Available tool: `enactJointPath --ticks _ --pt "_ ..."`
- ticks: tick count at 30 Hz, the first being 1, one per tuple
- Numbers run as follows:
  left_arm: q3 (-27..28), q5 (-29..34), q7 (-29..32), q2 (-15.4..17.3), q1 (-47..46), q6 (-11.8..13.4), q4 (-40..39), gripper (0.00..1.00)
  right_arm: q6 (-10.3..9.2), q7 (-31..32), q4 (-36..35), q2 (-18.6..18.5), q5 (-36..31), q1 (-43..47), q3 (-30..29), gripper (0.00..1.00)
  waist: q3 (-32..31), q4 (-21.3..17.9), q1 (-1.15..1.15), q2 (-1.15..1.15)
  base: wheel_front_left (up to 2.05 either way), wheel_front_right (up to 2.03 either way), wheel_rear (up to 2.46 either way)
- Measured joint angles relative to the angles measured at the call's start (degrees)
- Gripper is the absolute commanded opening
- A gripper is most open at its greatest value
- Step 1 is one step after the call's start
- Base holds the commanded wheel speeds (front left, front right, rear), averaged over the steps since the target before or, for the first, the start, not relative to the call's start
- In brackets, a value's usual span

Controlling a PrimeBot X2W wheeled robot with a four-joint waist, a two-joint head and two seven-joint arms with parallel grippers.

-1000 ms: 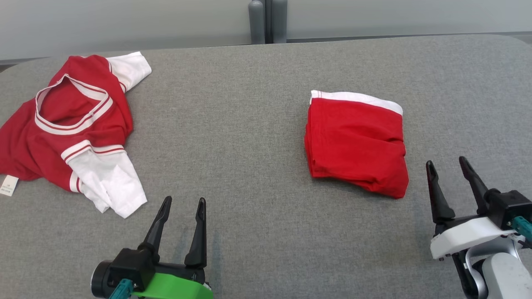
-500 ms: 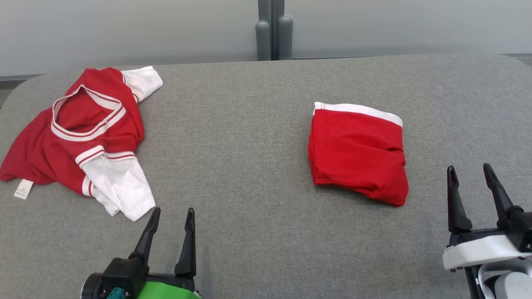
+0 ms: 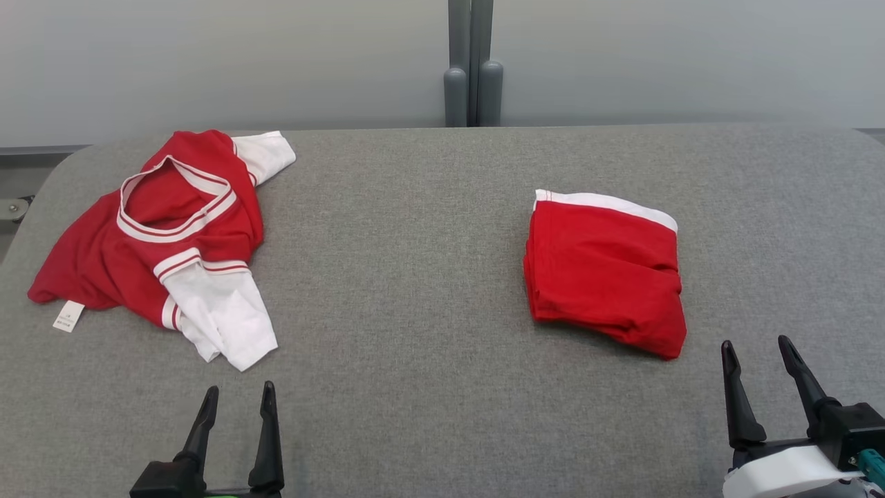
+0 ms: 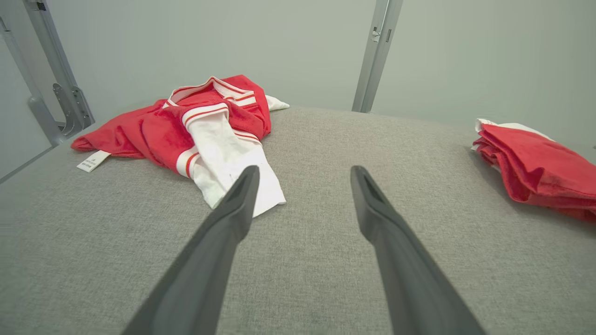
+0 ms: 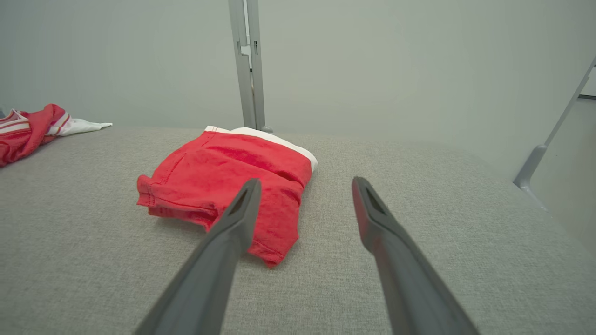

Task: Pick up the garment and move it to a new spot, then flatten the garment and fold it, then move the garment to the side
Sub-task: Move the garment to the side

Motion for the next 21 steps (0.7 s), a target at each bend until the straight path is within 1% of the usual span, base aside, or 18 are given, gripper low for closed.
enactJointPath --ticks 8,18,19,21 --pt "2.9 1.6 0.0 -1.2 0.6 -1.4 0.3 1.00 0.00 0.0 0.3 -0.1 0.0 0.4 0.5 1.00 -0.2 0.1 0.00 0.00 0.00 0.00 0.00" --pt "4.2 2.9 0.0 -2.1 0.6 -2.8 0.9 1.00 0.00 0.0 0.6 -0.2 0.3 0.2 1.0 1.00 -0.3 -0.5 0.00 0.00 0.00 0.00 0.00" --pt "4.3 2.9 0.0 -2.3 0.6 -2.9 0.9 1.00 0.00 0.0 0.5 0.3 2.6 -0.5 0.3 1.00 -0.1 -0.6 0.00 0.00 0.00 0.00 0.00" --pt "4.3 2.9 0.0 -2.3 0.6 -2.9 1.0 1.00 0.00 0.0 0.9 0.5 5.2 -1.6 0.7 1.00 0.1 -0.9 0.00 0.00 0.00 0.00 0.00"
